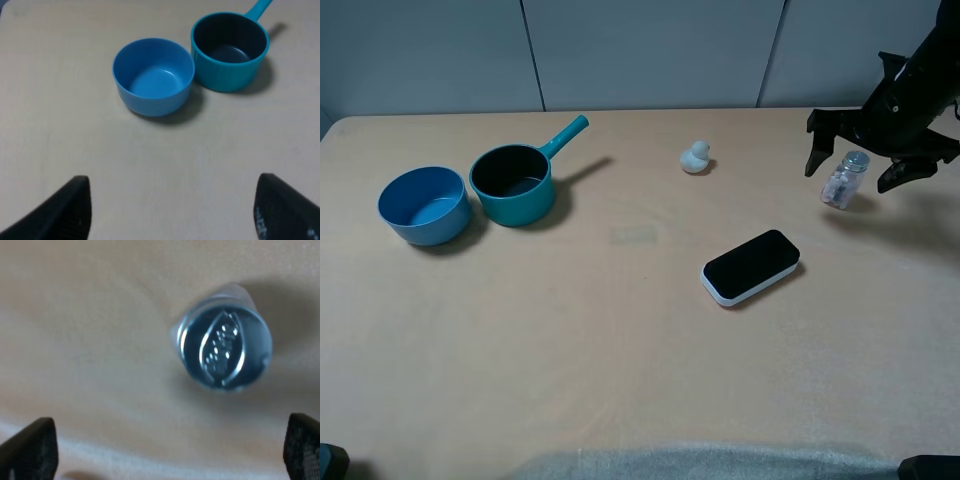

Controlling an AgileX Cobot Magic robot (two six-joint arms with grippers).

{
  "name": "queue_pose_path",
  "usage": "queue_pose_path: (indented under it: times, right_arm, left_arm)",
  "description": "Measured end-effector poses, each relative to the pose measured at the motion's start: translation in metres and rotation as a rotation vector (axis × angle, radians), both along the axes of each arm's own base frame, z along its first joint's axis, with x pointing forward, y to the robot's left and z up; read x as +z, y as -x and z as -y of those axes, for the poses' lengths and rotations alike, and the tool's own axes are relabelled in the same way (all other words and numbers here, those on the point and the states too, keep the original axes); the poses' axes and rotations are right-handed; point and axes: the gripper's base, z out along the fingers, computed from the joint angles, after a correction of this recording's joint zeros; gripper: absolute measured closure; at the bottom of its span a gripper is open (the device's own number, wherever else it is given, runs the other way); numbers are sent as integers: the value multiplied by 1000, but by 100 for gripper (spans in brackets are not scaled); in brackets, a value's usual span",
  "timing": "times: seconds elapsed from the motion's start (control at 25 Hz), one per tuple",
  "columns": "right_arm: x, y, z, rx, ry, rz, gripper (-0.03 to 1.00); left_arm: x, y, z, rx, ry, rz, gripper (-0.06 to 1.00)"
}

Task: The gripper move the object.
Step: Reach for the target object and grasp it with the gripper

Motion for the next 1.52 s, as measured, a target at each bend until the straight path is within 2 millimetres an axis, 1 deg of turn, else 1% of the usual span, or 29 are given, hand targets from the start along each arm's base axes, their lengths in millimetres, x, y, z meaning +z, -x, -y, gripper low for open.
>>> queue_pose_path:
  times: [0.16,0.4,0.52,0.64,0.76,1.04,1.12,1.32,1.52]
  right_arm:
    - [-6,-6,2,-10,2,35,29]
    - [-15,-11,20,-66,2,39,29]
    - [-19,-13,25,-81,4,43,29]
    - [-23,-15,26,-83,4,46,29]
    - [-25,-21,26,-83,4,47,29]
    - [-19,-32,26,-83,3,83,29]
    - [-22,-32,26,-84,4,80,29]
    - [-37,-32,26,-78,6,35,29]
    - [-40,-32,26,-75,7,27,29]
  left_arm:
    - [0,0,0,0,0,0,20]
    - [0,0,0,0,0,0,20]
    - [0,0,0,0,0,0,20]
    - [0,0,0,0,0,0,20]
    - [0,0,0,0,0,0,20]
    - [0,0,0,0,0,0,20]
    - [0,0,0,0,0,0,20]
    - [0,0,0,0,0,0,20]
    - [0,0,0,0,0,0,20]
